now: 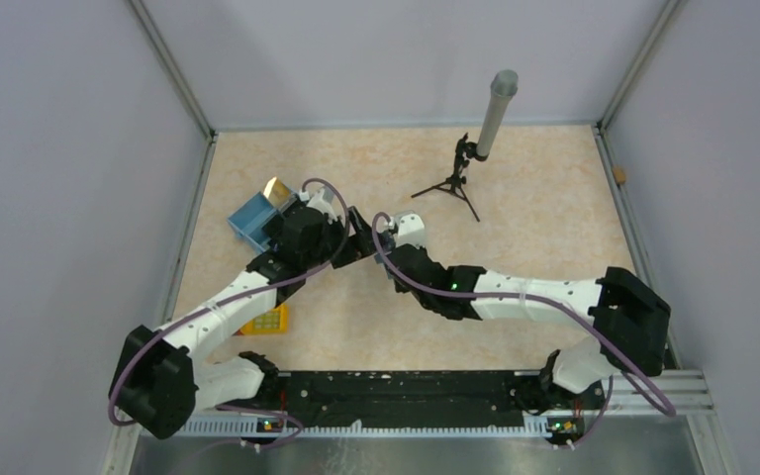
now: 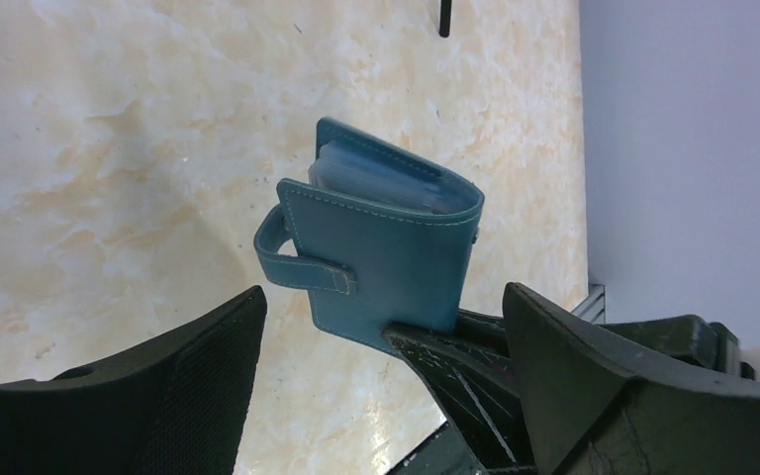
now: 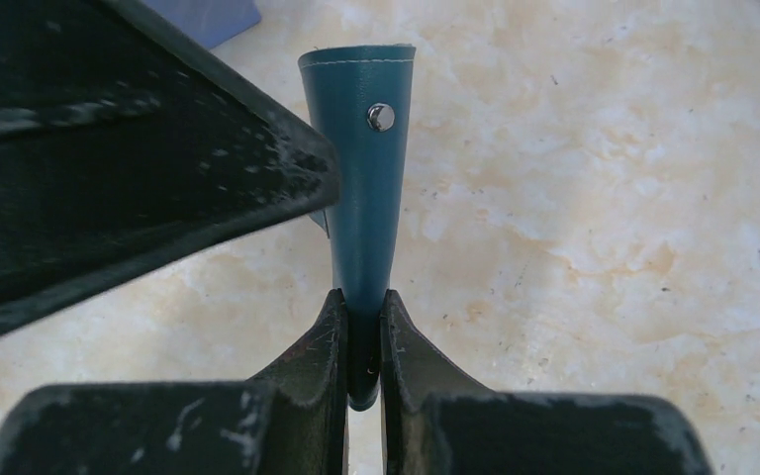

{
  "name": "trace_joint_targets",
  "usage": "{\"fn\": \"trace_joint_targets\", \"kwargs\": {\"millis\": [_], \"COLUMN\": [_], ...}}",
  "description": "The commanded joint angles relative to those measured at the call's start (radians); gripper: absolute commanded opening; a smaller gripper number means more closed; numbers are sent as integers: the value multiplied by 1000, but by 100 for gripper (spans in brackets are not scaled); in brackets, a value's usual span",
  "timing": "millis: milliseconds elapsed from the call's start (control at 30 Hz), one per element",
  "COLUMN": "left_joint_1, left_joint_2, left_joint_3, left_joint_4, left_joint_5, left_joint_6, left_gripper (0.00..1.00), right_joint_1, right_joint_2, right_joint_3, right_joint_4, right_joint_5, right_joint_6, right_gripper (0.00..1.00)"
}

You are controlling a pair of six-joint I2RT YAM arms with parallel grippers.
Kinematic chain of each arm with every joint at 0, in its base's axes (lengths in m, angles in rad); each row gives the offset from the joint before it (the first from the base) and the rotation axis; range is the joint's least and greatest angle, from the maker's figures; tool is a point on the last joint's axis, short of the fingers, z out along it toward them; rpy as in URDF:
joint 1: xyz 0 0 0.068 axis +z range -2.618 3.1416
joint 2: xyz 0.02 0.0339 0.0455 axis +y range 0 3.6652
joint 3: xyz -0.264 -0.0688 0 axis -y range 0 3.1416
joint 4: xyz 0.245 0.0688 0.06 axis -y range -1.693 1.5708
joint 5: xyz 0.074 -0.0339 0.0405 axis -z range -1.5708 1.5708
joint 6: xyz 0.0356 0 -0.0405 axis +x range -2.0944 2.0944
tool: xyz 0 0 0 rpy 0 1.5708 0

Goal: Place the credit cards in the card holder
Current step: Pick up the card holder from the center of the board, then close the card holder.

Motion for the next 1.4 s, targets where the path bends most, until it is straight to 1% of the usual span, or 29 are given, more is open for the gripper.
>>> {"fn": "trace_joint_targets", "kwargs": {"millis": [0, 233, 300, 333, 367, 400, 433, 467, 533, 600, 733, 800, 900, 967, 1067, 1167, 1233, 1367], "left_joint_1": [-19, -40, -49, -51, -55, -56, -59, -61, -62, -61, -62, -62, -59, -54, -47, -34, -22, -17], "left_joint_2": [13, 77, 91, 95, 99, 100, 100, 99, 95, 96, 89, 75, 51, 29, -13, -69, -93, -138], "left_joint_3": [-16, -16, -14, -14, -15, -15, -18, -20, -26, -28, -39, -54, -62, -68, -100, -155, -179, -228], "left_joint_4": [91, 140, 140, 139, 135, 131, 128, 127, 133, 143, 176, 200, 196, 189, 216, 308, 352, 443], "left_joint_5": [17, 7, -14, -23, -33, -41, -52, -58, -61, -55, -42, -47, -57, -51, -1, 98, 193, 315], "left_joint_6": [-20, -23, -21, -19, -18, -15, -13, -12, -12, -12, -12, 0, 27, 60, 108, 141, 151, 128], "left_gripper": [89, 90, 88, 84, 78, 69, 56, 47, 33, 21, 0, 0, 0, 0, 0, 0, 0, 0], "right_joint_1": [49, 112, 130, 136, 141, 146, 150, 154, 164, 173, 183, 184, 182, 160, 67, -58, -148, -301], "right_joint_2": [-3, 49, 66, 75, 87, 98, 110, 122, 143, 157, 143, 109, 24, -44, -153, -264, -334, -426], "right_joint_3": [72, 119, 133, 141, 155, 167, 177, 189, 205, 220, 228, 209, 155, 106, 14, -118, -212, -316], "right_joint_4": [8, 4, 1, -4, -10, -22, -39, -50, -65, -82, -140, -166, -177, -160, -94, 45, 158, 295], "right_joint_5": [152, 221, 244, 258, 274, 289, 311, 324, 341, 349, 355, 343, 302, 222, -19, -300, -487, -722], "right_joint_6": [-56, -115, -130, -136, -137, -137, -135, -135, -141, -147, -136, -121, -110, -110, -91, -66, -22, 48], "right_gripper": [0, 0, 0, 0, 0, 0, 0, 0, 0, 14, 46, 59, 71, 75, 75, 75, 76, 77]}}
